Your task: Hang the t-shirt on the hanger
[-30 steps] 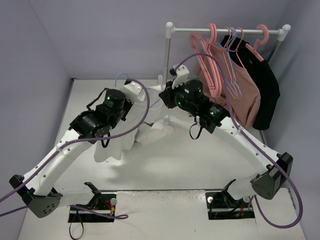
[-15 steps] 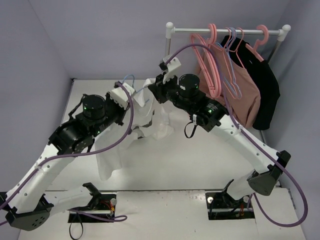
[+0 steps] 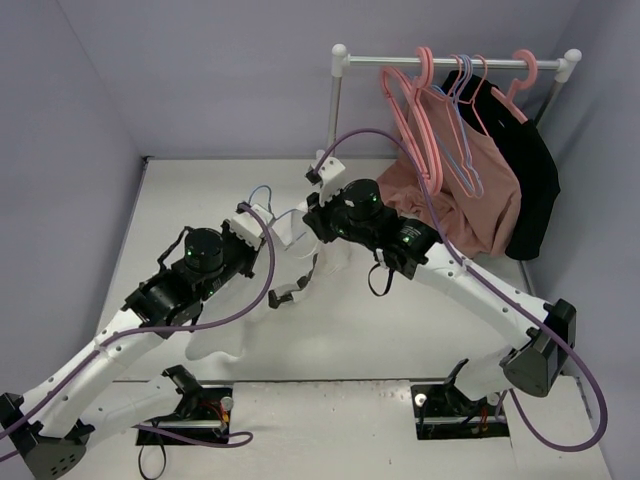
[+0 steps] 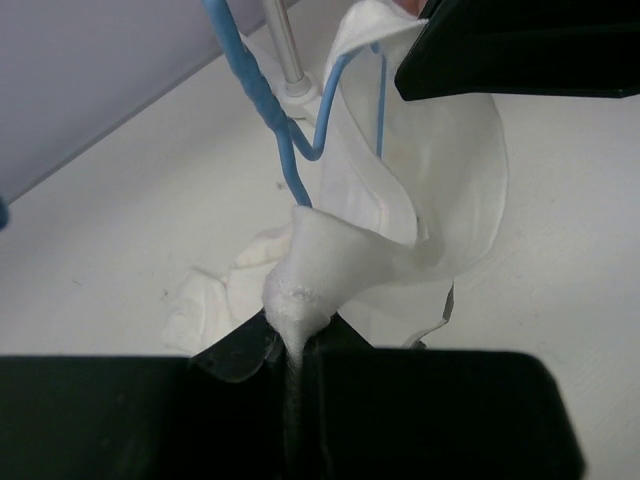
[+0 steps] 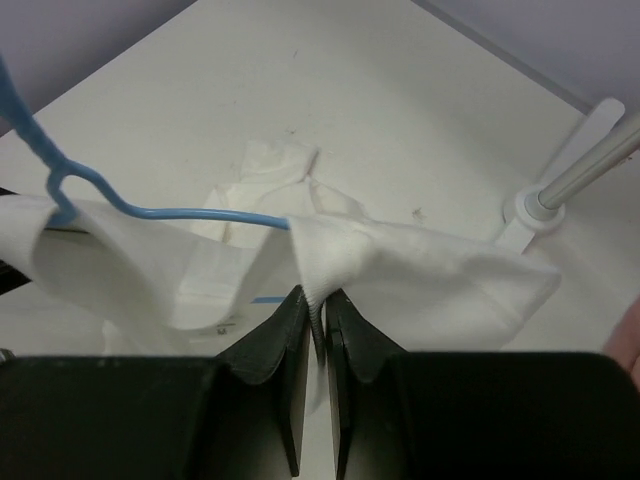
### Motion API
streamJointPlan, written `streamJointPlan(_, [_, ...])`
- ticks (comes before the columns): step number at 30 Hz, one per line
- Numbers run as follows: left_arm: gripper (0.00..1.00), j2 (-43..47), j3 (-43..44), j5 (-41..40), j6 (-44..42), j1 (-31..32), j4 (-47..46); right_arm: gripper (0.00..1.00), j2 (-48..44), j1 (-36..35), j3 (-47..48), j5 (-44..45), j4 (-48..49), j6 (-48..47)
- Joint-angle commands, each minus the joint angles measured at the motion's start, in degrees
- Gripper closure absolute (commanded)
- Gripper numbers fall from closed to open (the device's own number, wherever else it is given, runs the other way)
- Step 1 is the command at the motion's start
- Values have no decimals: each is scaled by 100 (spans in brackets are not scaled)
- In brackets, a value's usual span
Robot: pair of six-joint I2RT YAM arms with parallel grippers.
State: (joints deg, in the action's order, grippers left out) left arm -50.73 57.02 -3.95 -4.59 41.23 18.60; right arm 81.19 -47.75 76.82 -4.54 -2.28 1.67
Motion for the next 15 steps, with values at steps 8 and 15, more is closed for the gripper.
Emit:
streamJointPlan(8, [100, 296, -519, 395, -305, -27, -1909, 67, -559, 30, 185, -251, 278, -787])
streamJointPlan(15, [100, 612, -439, 874, -644, -71, -1448, 52, -1141, 1114, -187, -1821, 138, -2066])
